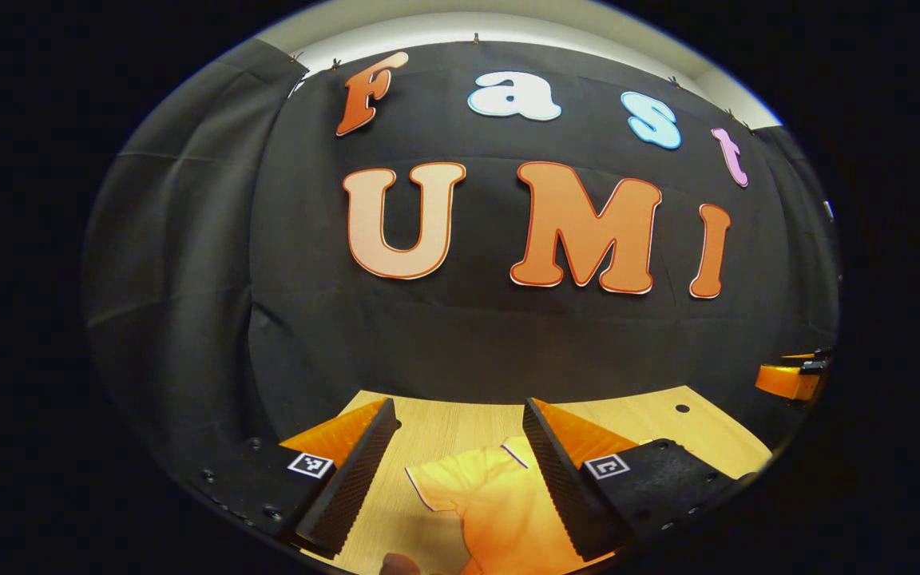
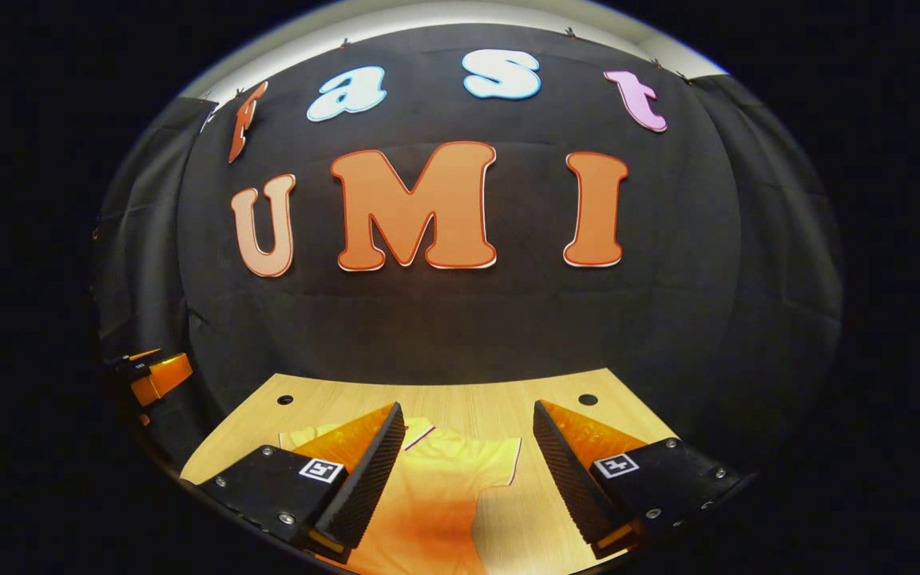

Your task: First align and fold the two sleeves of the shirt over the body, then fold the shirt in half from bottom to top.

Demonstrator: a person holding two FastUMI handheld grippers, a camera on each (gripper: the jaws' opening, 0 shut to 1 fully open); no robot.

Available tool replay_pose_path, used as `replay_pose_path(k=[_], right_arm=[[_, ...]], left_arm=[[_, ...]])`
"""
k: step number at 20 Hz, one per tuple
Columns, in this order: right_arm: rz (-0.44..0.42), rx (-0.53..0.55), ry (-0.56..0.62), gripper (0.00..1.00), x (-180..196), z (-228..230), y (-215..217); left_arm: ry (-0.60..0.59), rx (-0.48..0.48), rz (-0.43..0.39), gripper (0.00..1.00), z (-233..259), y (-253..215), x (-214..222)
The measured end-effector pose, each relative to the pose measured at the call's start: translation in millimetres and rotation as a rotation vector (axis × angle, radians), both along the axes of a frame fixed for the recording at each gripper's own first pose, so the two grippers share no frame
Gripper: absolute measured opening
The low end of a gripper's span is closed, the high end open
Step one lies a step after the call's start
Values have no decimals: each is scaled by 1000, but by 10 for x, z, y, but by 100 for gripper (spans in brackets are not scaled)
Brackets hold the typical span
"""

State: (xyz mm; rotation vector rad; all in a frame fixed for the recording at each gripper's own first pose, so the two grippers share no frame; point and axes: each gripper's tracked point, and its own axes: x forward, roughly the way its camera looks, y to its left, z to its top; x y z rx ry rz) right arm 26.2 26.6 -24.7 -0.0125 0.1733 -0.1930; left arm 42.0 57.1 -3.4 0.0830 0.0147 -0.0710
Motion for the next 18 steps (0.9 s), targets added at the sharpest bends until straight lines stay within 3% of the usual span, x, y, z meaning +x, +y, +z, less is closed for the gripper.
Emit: replay_pose_path(k=[9,15,18], right_arm=[[-19,121,168,98,614,-312,-262],[-57,122,317,98,1053,-802,-536],[-76,173,389,98,1285,-1061,-616]], left_arm=[[53,-8,41,98,-230,289,79],[90,-9,84,98,-363,521,203],[110,-9,106,98,-439,624,307]])
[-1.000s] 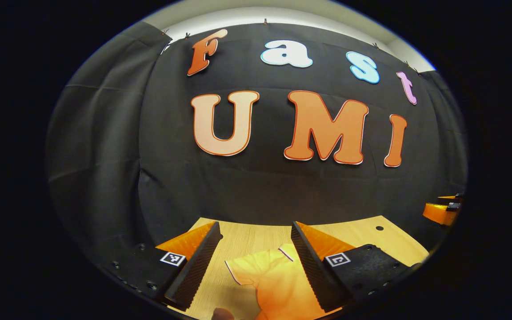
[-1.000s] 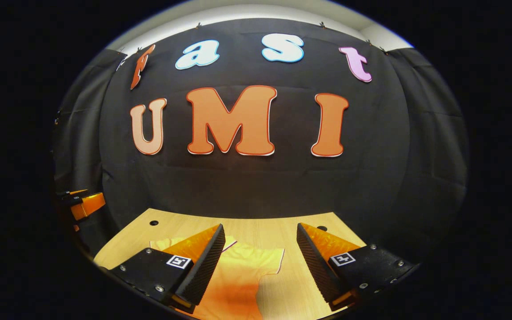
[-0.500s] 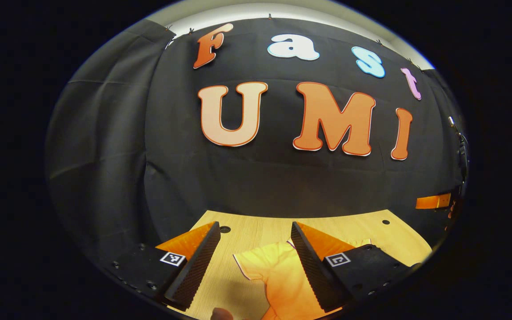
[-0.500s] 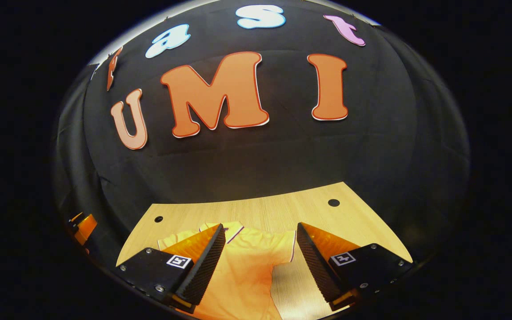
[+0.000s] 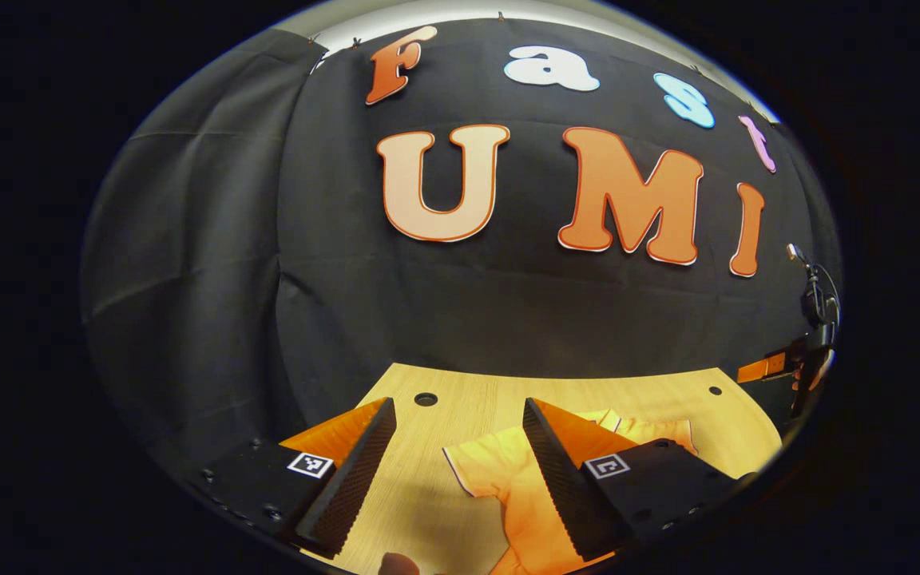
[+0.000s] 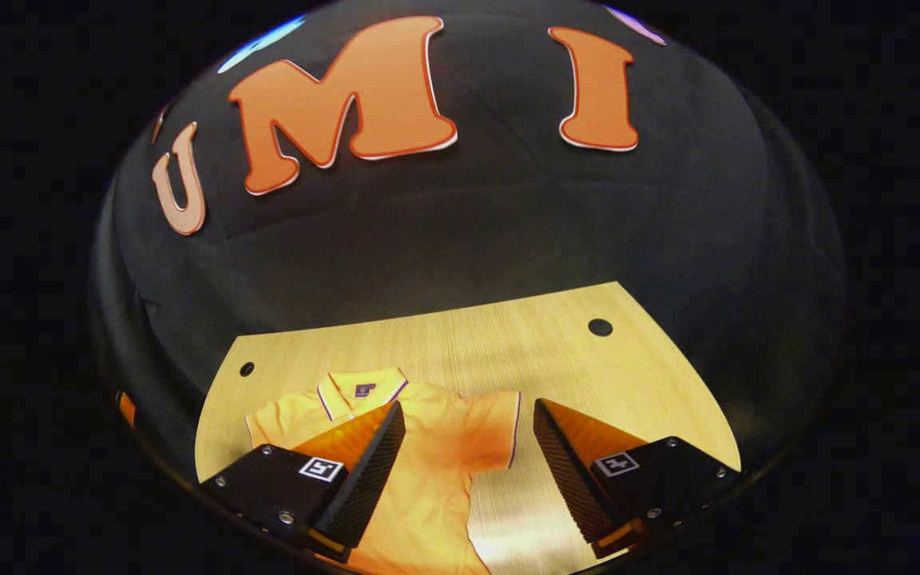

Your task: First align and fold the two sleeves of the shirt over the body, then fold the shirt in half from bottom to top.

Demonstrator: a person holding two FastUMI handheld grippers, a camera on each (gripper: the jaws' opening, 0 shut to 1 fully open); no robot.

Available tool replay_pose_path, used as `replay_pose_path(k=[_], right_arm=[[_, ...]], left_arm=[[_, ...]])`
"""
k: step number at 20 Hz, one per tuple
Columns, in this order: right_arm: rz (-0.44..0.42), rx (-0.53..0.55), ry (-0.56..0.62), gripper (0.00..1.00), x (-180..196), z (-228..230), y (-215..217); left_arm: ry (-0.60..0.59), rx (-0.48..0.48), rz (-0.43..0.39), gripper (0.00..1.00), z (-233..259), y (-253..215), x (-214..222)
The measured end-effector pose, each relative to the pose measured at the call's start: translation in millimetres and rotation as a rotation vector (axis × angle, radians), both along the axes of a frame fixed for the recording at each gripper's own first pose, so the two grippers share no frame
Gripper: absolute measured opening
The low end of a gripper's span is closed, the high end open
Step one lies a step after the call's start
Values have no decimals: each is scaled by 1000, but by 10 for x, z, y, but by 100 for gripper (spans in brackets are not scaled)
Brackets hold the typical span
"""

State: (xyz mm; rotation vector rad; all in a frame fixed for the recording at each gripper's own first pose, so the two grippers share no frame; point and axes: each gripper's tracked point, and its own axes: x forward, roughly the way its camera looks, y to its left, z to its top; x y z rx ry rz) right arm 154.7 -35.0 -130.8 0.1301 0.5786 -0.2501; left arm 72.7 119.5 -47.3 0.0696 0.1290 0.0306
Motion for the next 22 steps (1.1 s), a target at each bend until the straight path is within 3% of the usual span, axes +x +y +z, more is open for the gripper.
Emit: replay_pose_path(k=[9,19,22], right_arm=[[-76,104,272,99,431,-1103,-401],[-91,46,515,99,422,-2030,-617],[-115,38,529,99,431,-2147,-650]], left_arm=[[72,-2,53,98,-252,244,187],[147,-17,76,98,-507,317,261],[163,-17,81,99,-568,344,258]])
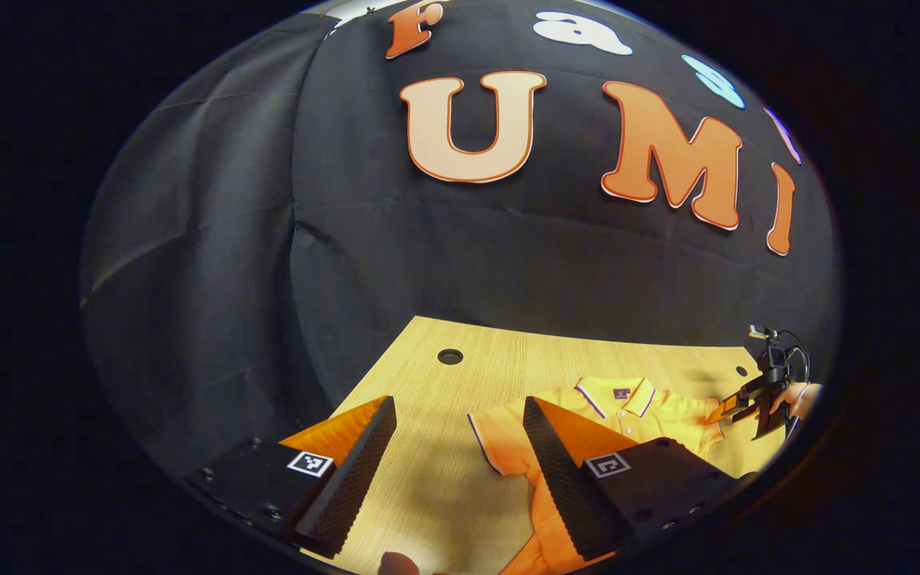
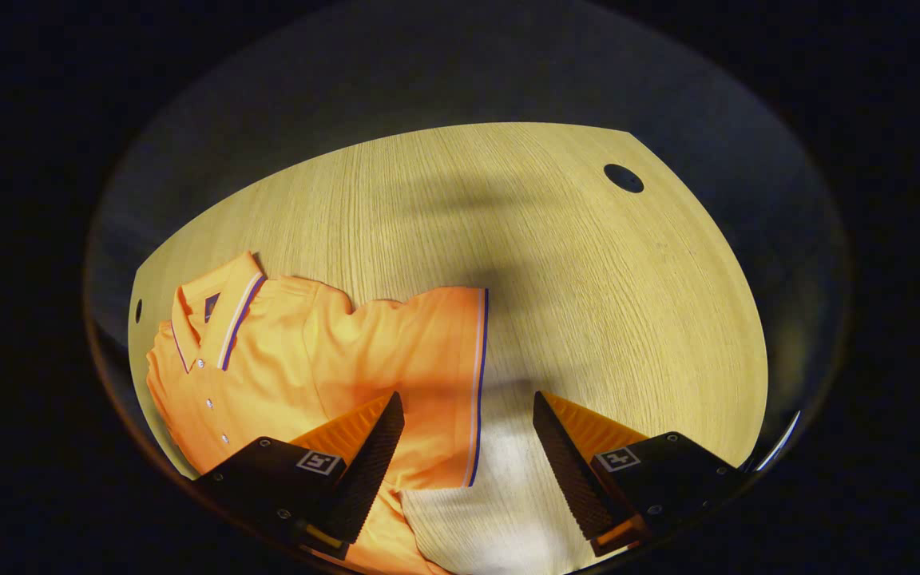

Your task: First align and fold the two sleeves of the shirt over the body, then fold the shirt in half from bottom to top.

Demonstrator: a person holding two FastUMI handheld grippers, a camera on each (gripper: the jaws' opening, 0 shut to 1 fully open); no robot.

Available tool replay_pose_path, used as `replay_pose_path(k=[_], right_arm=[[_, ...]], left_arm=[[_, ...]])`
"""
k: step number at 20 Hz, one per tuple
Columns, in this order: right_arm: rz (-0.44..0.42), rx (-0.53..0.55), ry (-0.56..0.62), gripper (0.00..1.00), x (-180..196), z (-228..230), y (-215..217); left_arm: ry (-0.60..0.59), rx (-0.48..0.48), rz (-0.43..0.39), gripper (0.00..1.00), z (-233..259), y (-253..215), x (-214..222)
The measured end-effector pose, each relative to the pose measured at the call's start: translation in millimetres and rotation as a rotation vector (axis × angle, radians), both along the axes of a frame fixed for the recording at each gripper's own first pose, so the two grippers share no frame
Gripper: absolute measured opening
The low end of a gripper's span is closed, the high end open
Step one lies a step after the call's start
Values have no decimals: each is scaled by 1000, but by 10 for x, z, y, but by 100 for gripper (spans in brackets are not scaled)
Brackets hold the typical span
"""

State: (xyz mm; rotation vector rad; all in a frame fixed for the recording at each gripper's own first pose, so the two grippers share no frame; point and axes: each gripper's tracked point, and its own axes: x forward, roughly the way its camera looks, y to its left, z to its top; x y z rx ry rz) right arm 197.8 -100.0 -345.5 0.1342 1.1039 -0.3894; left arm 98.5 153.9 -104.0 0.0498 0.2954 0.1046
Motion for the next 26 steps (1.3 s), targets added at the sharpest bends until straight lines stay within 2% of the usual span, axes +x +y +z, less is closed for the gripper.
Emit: replay_pose_path(k=[6,9,11,13,16,17,20,21,23,24,25,26], right_arm=[[-27,8,1,99,19,-61,-59],[-30,27,9,94,14,-64,-51],[-36,30,10,94,1,-59,-46],[-19,22,0,94,21,-59,-60],[-23,33,2,87,17,-53,-67],[-40,33,-3,92,19,-47,-62],[-41,27,2,90,9,-42,-59],[-46,28,-4,86,29,-66,-63],[-46,36,-35,40,48,-44,-45],[-35,44,-48,30,42,-40,-34],[-29,44,-55,10,38,-37,-18],[-26,43,-58,10,27,-41,-2]], left_arm=[[14,-2,16,98,-59,37,-7],[22,-9,13,99,-89,34,-4],[27,-18,12,98,-110,29,0],[42,-27,11,98,-153,25,-6],[56,-46,12,98,-228,18,-11],[62,-48,12,98,-248,33,-32],[56,-46,21,99,-220,77,-107],[60,-50,22,99,-224,84,-125],[69,-55,31,98,-268,112,-150],[72,-61,35,98,-287,133,-146],[72,-70,37,98,-291,150,-163],[71,-76,37,99,-309,164,-180]])
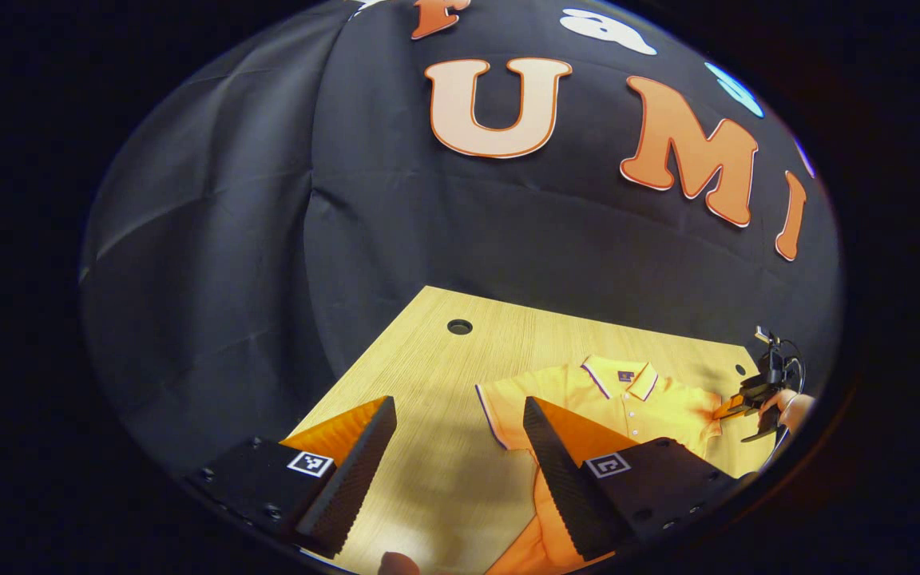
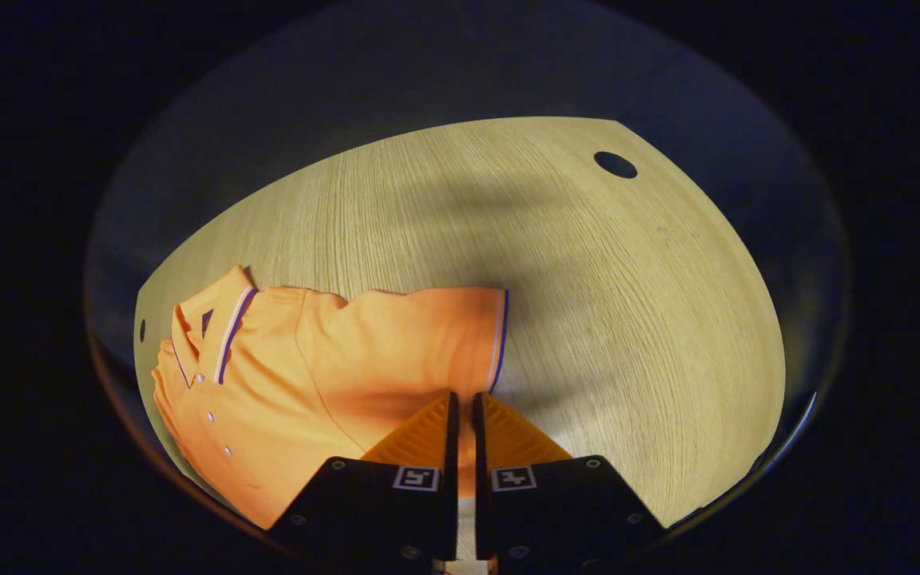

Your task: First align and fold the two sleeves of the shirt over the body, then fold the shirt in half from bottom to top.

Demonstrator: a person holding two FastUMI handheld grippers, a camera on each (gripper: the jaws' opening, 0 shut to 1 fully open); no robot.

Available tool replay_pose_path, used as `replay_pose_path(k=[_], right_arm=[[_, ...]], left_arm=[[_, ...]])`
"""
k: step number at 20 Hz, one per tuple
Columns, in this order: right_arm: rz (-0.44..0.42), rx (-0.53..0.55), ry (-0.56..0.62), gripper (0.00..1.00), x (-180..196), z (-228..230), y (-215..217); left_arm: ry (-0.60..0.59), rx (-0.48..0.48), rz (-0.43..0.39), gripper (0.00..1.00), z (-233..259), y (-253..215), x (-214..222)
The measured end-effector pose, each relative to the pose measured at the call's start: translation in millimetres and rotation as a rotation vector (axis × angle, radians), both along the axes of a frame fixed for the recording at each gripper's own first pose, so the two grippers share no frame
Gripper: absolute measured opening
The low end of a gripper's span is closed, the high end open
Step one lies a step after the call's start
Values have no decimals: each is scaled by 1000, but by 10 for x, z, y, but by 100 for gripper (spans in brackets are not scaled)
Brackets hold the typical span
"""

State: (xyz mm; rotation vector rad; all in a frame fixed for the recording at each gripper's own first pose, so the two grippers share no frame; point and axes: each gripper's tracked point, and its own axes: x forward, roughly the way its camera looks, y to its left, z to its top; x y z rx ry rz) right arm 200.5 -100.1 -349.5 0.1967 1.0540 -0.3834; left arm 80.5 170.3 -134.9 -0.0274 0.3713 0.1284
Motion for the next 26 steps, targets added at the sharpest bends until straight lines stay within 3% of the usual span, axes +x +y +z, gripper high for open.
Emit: replay_pose_path(k=[3,7,14,26], right_arm=[[7,-22,-7,0,-16,3,56],[49,-80,-51,1,4,173,108],[97,-81,-150,0,44,802,426],[263,-23,-228,0,86,1298,1727]], left_arm=[[-8,3,-3,98,29,17,16],[-34,13,-15,99,132,74,-33],[-42,-20,-30,98,123,239,-48],[-48,-62,-37,99,151,746,-116]])
